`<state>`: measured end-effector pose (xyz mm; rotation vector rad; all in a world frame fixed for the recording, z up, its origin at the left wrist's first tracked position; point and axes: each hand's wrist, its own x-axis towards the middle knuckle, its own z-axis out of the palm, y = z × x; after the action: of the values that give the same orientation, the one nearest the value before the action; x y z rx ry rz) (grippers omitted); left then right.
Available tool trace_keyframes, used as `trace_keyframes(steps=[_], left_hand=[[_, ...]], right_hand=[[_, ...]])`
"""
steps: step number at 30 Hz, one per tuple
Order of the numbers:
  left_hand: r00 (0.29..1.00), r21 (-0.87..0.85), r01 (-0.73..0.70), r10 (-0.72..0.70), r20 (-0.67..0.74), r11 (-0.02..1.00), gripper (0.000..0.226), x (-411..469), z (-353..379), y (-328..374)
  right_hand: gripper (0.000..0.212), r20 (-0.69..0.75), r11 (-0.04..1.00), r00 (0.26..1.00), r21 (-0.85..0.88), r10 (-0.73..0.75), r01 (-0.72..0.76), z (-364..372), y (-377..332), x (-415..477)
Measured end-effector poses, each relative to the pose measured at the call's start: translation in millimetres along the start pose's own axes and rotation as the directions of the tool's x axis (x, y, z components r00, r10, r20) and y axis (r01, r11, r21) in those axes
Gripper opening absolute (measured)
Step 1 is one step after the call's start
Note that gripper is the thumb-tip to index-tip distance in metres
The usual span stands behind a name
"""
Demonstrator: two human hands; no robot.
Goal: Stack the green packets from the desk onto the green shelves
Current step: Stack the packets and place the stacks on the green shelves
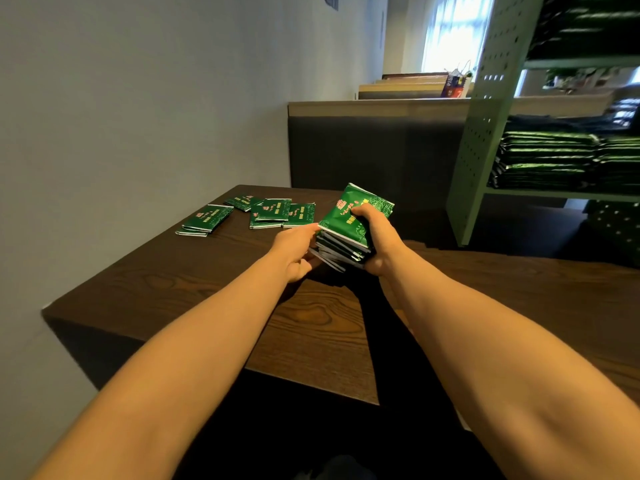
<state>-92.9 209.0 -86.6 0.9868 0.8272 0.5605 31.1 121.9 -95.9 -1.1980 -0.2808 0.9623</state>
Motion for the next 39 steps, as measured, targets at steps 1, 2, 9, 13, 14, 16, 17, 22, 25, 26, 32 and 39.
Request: trace_keyframes(steps=[1,2,9,13,14,16,17,22,25,26,32,39], left_hand=[[1.000,-0.019,0.000,0.000,0.009,1.000,0.008,-2.1,0.7,1.1],[1.000,-0.034,-0.002,0.003,0.010,0.999,0.008,-2.7,0.5,2.2],[0.988,0.138,-0.140,0.148,-0.052,0.981,0.024,12.5,-12.9,0.6],[0.927,0.478,-0.336,0.376,0.013,0.812,0.028,30.9,-27.5,1.3],[0.899,0.545,-0.380,0.437,0.028,0.747,0.025,34.6,-30.6,3.0],[0.836,0.670,-0.434,0.546,0.052,0.602,0.023,46.3,-37.3,6.3],[0.817,0.728,-0.423,0.574,0.049,0.540,0.025,55.4,-41.1,7.2],[0.796,0.927,-0.183,0.603,-0.057,0.329,0.040,107.6,-57.5,13.4],[0.825,0.963,-0.051,0.555,-0.108,0.263,0.057,125.6,-63.0,14.1],[0.836,0.967,-0.016,0.534,-0.126,0.253,0.060,132.0,-63.4,13.4],[0.858,0.981,0.055,0.493,-0.142,0.187,0.053,141.3,-61.1,10.7],[0.661,0.883,-0.225,0.730,-0.173,0.413,0.025,132.0,-67.1,6.5]], right_hand=[[0.064,0.019,1.000,1.000,0.009,-0.003,0.003,0.3,0.1,0.1],[0.063,0.042,1.000,0.999,0.017,-0.005,0.004,0.5,0.3,-0.2],[0.059,0.087,1.000,0.996,0.005,0.006,-0.006,6.7,5.8,11.0],[0.053,0.044,0.999,0.998,-0.016,-0.033,0.034,16.4,5.6,28.6],[0.050,0.039,0.999,0.998,-0.017,-0.042,0.042,18.6,5.0,33.4],[0.046,0.018,0.999,0.999,-0.016,-0.049,0.049,22.6,4.8,43.5],[0.044,0.012,0.998,0.998,-0.026,-0.054,0.054,24.2,5.8,49.0],[0.044,-0.013,0.989,0.993,-0.084,-0.120,0.119,28.1,6.0,74.5],[0.044,-0.033,0.979,0.986,-0.129,-0.164,0.158,27.7,5.2,82.6],[0.049,-0.038,0.977,0.986,-0.148,-0.160,0.153,26.3,6.4,84.0],[0.085,-0.080,0.972,0.990,-0.214,-0.114,0.094,24.8,6.5,90.4],[0.087,-0.085,0.964,0.982,-0.223,-0.167,0.145,27.8,7.8,86.4]])
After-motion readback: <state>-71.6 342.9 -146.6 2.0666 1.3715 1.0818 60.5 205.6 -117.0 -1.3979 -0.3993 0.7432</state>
